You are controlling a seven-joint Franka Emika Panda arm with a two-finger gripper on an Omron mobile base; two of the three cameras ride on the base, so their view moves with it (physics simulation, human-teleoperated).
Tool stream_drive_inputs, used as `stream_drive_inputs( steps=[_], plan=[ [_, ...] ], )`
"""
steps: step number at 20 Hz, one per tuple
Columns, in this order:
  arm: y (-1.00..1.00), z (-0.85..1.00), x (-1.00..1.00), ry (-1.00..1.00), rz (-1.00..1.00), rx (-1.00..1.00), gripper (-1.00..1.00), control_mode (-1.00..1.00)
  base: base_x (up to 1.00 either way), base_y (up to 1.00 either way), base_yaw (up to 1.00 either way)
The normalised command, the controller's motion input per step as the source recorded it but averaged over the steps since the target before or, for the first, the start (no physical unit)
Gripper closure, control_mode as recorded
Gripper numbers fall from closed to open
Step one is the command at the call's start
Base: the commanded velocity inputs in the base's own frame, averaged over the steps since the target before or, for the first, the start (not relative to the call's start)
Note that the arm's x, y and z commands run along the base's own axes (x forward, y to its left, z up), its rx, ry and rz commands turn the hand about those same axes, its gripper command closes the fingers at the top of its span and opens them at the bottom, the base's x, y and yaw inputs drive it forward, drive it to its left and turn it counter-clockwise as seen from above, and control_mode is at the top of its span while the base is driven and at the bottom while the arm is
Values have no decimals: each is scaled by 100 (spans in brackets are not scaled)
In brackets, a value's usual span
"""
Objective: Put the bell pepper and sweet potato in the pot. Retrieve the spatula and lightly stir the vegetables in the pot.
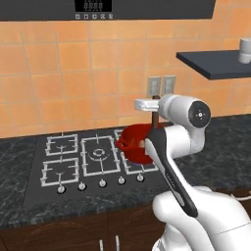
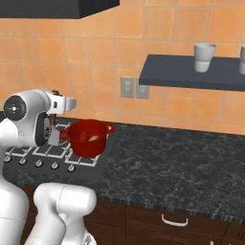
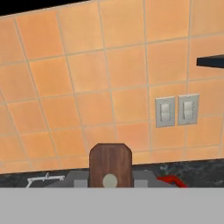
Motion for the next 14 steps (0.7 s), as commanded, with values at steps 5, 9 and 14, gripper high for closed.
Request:
stream_drive_inputs(
  steps=[5, 9, 14],
  plan=[
    [-62, 8, 73, 0, 7, 19, 100, -100, 17, -11, 0],
    [-67, 0, 100, 0, 28, 24, 100, -100, 0, 0, 0],
    [-11, -12, 90, -4, 34, 6, 100, -100, 0, 0, 0]
  ],
)
